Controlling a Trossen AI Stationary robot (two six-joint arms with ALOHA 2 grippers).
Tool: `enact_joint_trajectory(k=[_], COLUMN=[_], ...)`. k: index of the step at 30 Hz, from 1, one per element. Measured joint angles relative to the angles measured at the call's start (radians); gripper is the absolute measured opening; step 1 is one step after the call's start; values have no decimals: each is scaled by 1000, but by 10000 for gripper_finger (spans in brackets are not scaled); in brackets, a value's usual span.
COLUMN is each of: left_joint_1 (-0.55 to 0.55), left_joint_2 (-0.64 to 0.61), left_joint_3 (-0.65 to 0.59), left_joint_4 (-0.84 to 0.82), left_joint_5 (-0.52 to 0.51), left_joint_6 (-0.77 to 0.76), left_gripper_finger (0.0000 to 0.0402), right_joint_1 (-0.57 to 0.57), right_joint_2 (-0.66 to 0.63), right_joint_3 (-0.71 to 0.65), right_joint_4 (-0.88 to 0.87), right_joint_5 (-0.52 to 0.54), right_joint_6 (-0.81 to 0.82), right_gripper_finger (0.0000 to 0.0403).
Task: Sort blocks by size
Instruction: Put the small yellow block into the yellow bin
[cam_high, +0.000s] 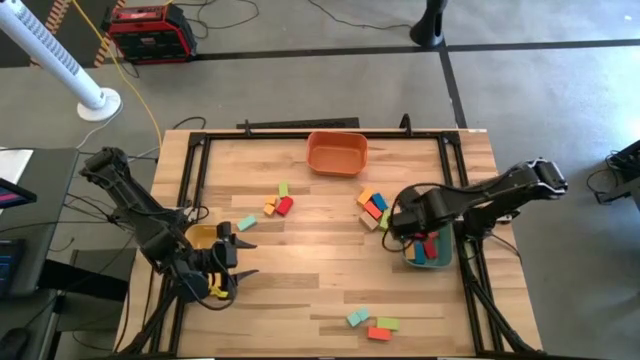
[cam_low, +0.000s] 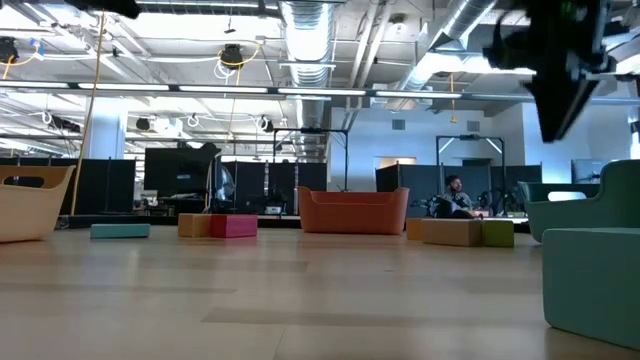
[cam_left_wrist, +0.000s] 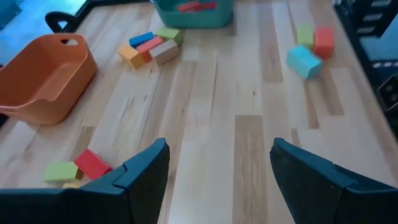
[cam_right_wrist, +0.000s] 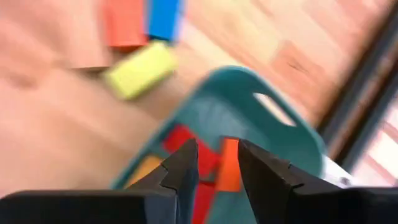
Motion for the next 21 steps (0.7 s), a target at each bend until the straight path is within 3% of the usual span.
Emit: enact_joint_trajectory(k=[6,11,21], left_joint_1=[67,152,417], left_joint_2=[121,218,318], left_joint_3=[0,0,0], left_joint_4=[39,45,-185], left_joint_5=[104,102,94], left_joint_6=[40,33,-148], left_gripper_finger=[267,267,267], right_joint_1=[143,257,443], right_joint_2=[0,5,64], right_joint_3=[39,39,39], right_joint_4=[254,441,540], right_joint_5=[0,0,41], right_joint_6=[-97,-128,-99], right_gripper_finger=[155,155,155])
